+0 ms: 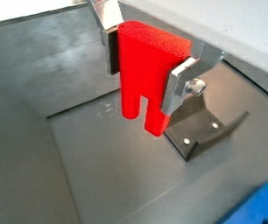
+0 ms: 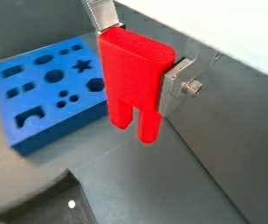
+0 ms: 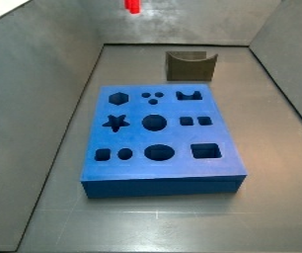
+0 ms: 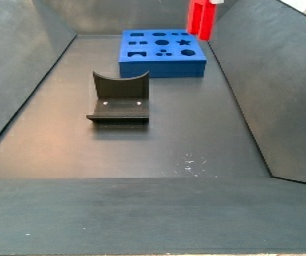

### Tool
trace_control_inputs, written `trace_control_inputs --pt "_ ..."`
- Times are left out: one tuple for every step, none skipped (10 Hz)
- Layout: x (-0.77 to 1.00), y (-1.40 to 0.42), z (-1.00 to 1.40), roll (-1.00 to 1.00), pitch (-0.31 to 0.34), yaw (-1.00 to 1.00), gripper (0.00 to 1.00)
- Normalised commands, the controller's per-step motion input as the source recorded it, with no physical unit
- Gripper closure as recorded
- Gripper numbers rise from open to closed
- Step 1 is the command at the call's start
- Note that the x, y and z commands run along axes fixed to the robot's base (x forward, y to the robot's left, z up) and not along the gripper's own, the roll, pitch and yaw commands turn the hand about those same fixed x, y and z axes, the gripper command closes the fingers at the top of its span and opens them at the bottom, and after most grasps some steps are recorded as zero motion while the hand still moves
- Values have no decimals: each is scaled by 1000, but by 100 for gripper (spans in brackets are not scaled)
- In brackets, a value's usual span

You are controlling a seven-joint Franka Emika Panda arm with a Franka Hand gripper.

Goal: Pick up the square-circle object. Move up. Rotate the square-circle object. Move to above the board. Insert the square-circle object.
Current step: Rotate the square-circle object.

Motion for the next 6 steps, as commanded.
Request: trace_control_inputs --pt "44 25 -16 -14 26 -1000 100" --pt "44 25 -16 -15 28 -1000 100" --pt "44 25 -16 -15 29 -1000 100" --pt "44 25 -16 -17 33 -1000 100" --pt "44 25 -16 -19 36 -1000 100" --pt "44 25 -16 -20 39 -1000 100"
